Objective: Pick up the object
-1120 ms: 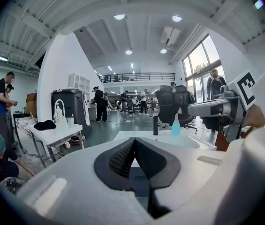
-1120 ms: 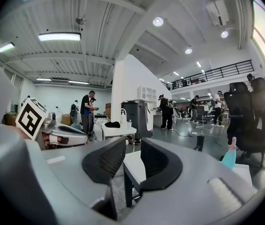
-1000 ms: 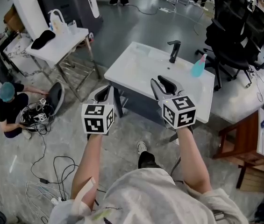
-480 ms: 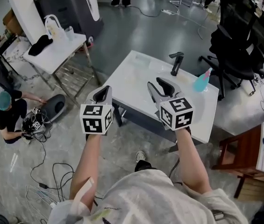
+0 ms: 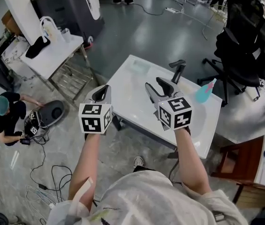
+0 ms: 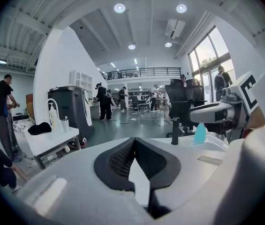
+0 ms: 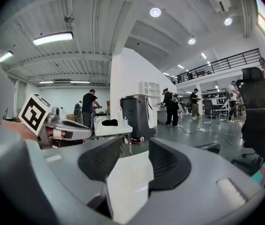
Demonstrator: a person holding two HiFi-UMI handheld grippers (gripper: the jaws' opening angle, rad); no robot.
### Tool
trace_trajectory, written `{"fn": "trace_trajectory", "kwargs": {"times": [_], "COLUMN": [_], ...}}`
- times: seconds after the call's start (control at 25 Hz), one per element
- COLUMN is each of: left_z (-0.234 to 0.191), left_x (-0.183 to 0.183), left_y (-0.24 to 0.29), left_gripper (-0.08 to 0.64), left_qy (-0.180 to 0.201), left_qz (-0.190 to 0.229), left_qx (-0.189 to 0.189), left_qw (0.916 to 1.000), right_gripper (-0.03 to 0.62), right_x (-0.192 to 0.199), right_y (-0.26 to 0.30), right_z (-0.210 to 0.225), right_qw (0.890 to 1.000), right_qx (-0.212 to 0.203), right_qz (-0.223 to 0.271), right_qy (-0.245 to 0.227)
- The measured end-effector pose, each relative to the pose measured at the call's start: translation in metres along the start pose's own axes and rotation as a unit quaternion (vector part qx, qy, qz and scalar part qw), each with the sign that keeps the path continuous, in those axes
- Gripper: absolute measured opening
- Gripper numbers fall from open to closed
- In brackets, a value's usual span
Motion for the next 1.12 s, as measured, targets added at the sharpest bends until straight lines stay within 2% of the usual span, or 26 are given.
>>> {"fn": "trace_trajectory", "kwargs": {"times": [0.6, 1.12], "left_z": [0.015, 0.002], "left_x": [-0.024, -0.027], "left_y": [0.058, 0.117], "left_gripper": [0.002, 0.002], "left_qy": [0.0, 0.003], "left_qz": [0.0, 0.008], "left_qx": [-0.013, 0.004], "left_qw": [0.9999, 1.0], "right_gripper": [0.21, 0.225], "right_x": [-0.007, -0.001], "right_y": [0.023, 0.057], "right_z": [0.058, 0.096], "right_qw": [1.0, 1.0], "right_qx": [-0.015, 0.012], "right_qz": [-0.002, 0.001], "right_qy": [-0.001, 0.002]}}
Point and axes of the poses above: the fingertips, and each gripper's own axes: y forward along the fingers, z to its right, x out of its underside, the point moved 5 cm from there along -y, backward along the fingers, and after that the axes turned 10 degrees about -x, right-handed, at the moved point
